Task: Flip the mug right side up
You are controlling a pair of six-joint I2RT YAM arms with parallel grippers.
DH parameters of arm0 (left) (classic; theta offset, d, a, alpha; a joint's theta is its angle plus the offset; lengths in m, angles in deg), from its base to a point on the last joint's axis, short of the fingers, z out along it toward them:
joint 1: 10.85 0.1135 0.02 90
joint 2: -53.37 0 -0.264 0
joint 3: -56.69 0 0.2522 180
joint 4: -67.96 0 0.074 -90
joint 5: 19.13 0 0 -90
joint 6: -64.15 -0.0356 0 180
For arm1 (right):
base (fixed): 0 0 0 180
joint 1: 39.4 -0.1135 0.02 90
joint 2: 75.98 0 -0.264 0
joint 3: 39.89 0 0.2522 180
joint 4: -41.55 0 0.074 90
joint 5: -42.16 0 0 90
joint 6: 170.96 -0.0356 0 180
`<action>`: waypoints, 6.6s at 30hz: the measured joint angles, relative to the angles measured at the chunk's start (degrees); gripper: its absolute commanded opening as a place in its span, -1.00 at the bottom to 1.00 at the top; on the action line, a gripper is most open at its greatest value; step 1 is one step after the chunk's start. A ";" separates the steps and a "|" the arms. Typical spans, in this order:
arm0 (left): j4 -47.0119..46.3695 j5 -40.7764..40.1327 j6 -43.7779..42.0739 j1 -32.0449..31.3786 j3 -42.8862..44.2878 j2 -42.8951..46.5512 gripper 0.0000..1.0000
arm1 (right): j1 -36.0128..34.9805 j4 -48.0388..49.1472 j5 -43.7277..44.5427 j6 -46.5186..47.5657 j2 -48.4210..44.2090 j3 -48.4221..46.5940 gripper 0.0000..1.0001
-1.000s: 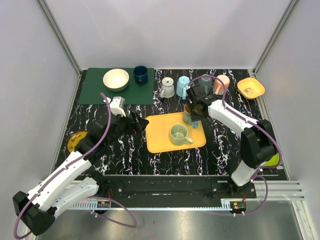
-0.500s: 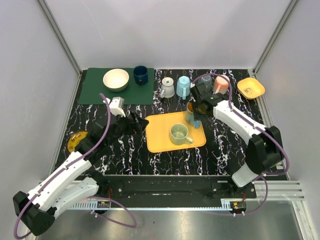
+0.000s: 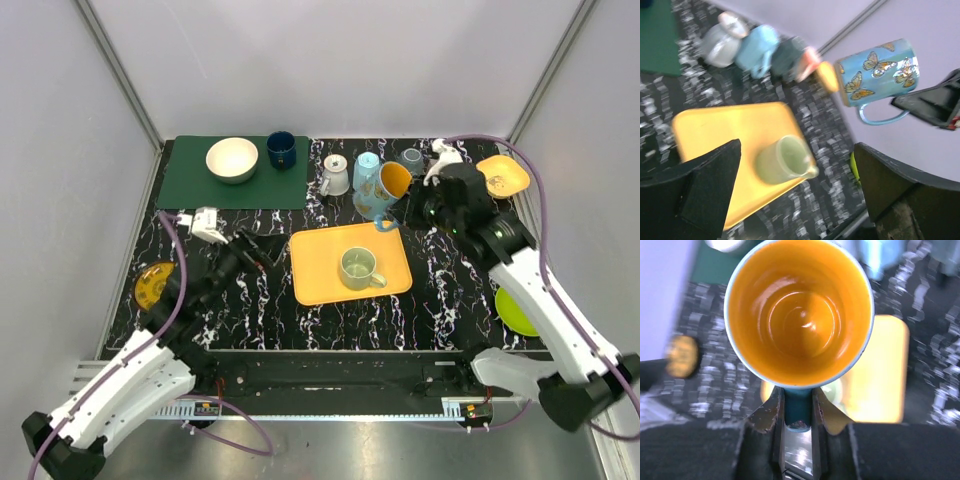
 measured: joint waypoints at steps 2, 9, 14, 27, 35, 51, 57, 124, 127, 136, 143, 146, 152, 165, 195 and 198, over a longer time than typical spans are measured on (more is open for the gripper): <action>-7.48 1.40 2.91 0.02 -4.20 2.40 0.98 | 0.00 6.32 -5.33 -4.35 -4.61 2.47 -1.00; -33.35 10.08 12.37 0.00 -11.82 -1.38 0.98 | -0.07 34.80 -21.49 -22.53 -10.08 13.38 -1.00; -50.90 16.41 17.66 0.00 -12.13 -9.99 0.98 | -0.07 47.80 -28.00 -32.87 -7.85 18.12 -1.00; -68.67 24.65 24.72 -0.96 -1.38 -30.58 0.98 | -0.07 55.74 -33.35 -38.10 -6.62 18.69 -1.00; -70.60 26.01 25.51 -2.54 4.07 -36.00 0.84 | -0.11 56.68 -33.92 -38.03 -6.43 18.99 -1.00; -73.09 27.85 28.59 -4.92 7.43 -41.42 -0.19 | -0.24 57.88 -33.68 -35.82 -6.54 19.10 -1.00; -73.79 27.67 30.45 -5.07 7.43 -40.83 -1.00 | -0.11 58.23 -33.64 -34.01 -6.99 19.54 -1.00; 5.81 -10.67 -15.89 11.50 19.28 -56.85 -1.00 | -0.59 16.83 -9.73 -11.85 -18.75 20.31 0.62; 5.25 -10.67 -15.34 11.58 19.28 -57.22 -1.00 | -0.59 16.57 -9.73 -11.39 -18.08 20.31 0.62; 5.42 -10.67 -12.04 11.63 18.64 -56.28 0.14 | -0.59 13.94 -8.31 -9.44 -14.69 19.69 0.67; 9.92 -11.32 -11.96 11.67 17.07 -42.95 0.32 | -0.59 6.97 -5.66 -5.70 -8.22 16.26 0.66; 12.63 -11.43 -11.41 11.63 17.00 -35.36 0.34 | -0.76 3.72 -5.49 -2.82 -5.95 14.38 0.66; 13.33 -10.67 -9.25 9.79 12.39 -16.26 0.34 | -6.47 -1.40 -4.02 3.69 0.94 12.94 0.64; 17.22 -4.55 -5.75 5.44 4.85 -2.27 0.33 | -10.27 -6.58 -1.66 12.17 13.94 12.20 0.55; 17.77 -3.65 -5.33 5.38 2.27 1.05 0.32 | -11.91 -2.49 -0.46 12.02 27.06 6.23 -1.00; 17.77 -3.65 -5.09 5.38 2.25 1.07 0.31 | -11.91 -2.16 -0.26 11.61 27.10 6.43 -1.00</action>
